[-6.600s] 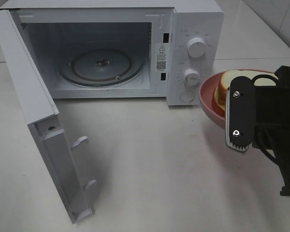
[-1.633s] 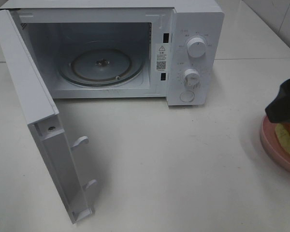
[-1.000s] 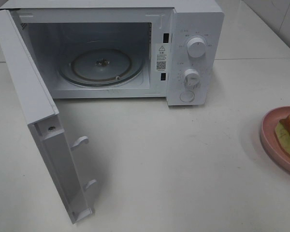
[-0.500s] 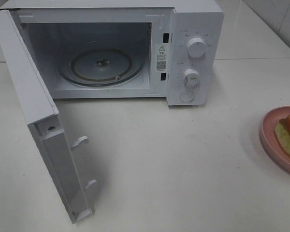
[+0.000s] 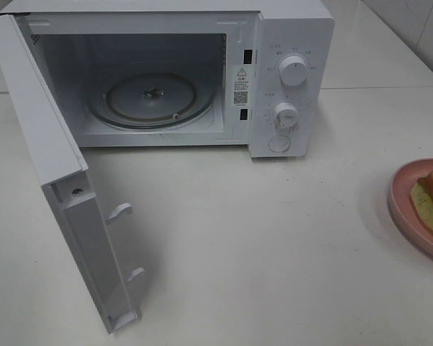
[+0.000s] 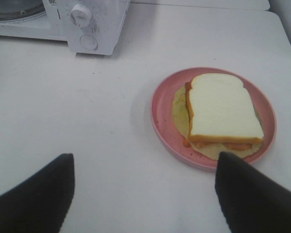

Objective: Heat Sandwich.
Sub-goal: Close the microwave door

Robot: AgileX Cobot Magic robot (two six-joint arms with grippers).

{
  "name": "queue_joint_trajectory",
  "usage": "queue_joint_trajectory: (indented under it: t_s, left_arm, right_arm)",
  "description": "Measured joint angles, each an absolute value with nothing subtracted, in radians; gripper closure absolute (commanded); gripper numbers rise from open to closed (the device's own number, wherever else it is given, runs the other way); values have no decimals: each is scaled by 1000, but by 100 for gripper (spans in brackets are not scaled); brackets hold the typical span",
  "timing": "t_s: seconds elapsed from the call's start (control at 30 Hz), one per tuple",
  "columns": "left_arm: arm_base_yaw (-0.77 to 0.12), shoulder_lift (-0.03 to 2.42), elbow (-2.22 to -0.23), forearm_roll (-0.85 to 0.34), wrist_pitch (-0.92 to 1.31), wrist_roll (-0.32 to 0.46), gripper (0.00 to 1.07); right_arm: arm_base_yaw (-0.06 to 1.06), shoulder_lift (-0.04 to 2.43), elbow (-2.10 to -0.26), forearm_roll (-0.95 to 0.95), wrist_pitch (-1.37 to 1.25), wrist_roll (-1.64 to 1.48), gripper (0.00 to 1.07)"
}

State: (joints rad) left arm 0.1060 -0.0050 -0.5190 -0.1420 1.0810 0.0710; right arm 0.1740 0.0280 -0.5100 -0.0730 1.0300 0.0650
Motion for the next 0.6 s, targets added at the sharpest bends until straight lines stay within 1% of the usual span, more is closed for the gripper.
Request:
queue_joint_trajectory:
  t_s: [0.2, 0.6]
  left_arm:
    - [106, -5, -519, -142, 1081, 71, 9]
    - [106, -5, -519, -142, 1081, 71, 9]
  right_arm:
    - [124, -4, -500, -55, 1007, 56, 31]
    - [121, -4, -500, -55, 1007, 57, 31]
